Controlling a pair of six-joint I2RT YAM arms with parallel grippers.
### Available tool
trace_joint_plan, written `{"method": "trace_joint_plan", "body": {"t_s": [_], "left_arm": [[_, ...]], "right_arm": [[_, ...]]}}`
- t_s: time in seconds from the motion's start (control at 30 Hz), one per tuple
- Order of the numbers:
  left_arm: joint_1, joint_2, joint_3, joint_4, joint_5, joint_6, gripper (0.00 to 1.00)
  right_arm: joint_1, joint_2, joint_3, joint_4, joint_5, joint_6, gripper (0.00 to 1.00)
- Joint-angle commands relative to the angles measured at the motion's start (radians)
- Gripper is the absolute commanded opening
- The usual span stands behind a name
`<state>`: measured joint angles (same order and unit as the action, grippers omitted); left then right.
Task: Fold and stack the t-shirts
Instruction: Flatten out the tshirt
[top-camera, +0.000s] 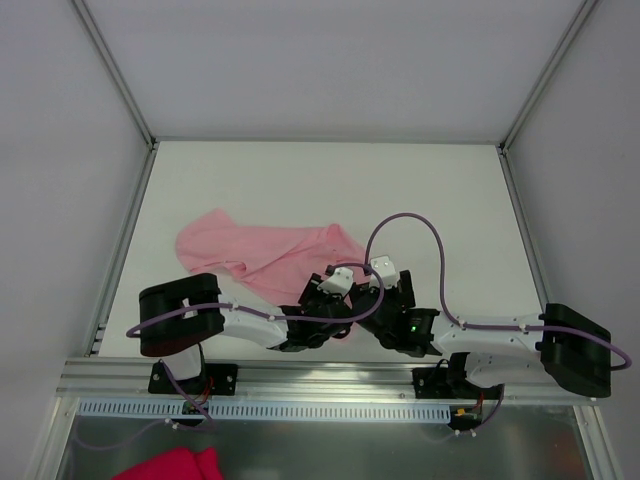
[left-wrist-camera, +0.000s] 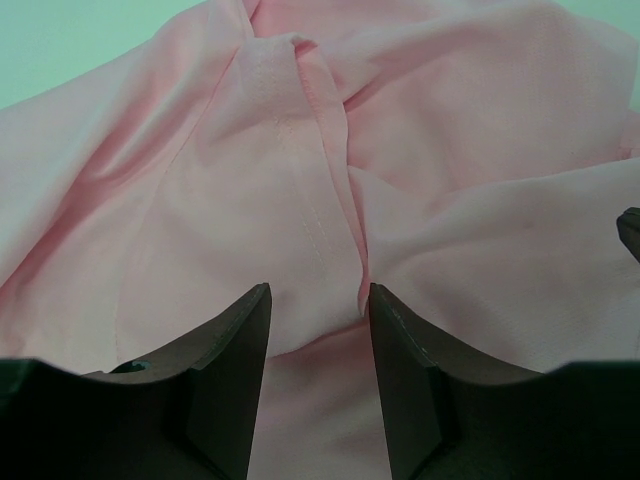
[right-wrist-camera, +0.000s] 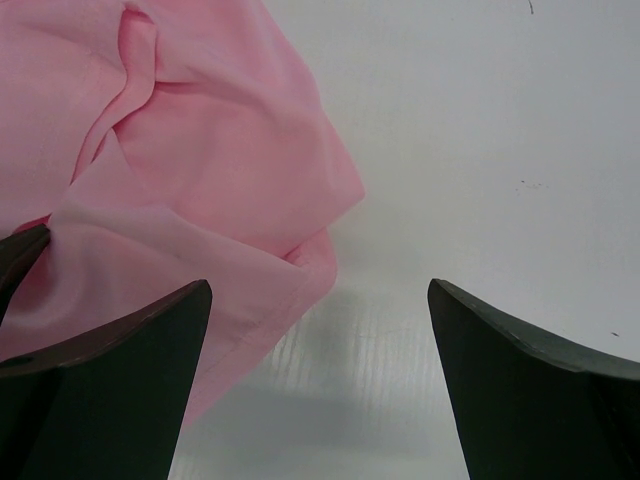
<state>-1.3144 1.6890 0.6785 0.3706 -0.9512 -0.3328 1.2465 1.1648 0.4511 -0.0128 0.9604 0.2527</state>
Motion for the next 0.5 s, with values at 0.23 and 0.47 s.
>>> {"method": "trace_joint_plan", "body": {"t_s": [0.23, 0.47], "left_arm": [[-0.009, 0.049, 0.041, -0.055, 0.008, -0.035, 0.39], [-0.009, 0.031, 0.043, -0.099, -0.004, -0.046, 0.45]], "right_arm": [[0.019, -0.071, 0.034, 0.042, 0.055, 0.031, 0.96], [0.019, -0.05, 0.044, 0.04, 0.061, 0.031, 0.96]]}}
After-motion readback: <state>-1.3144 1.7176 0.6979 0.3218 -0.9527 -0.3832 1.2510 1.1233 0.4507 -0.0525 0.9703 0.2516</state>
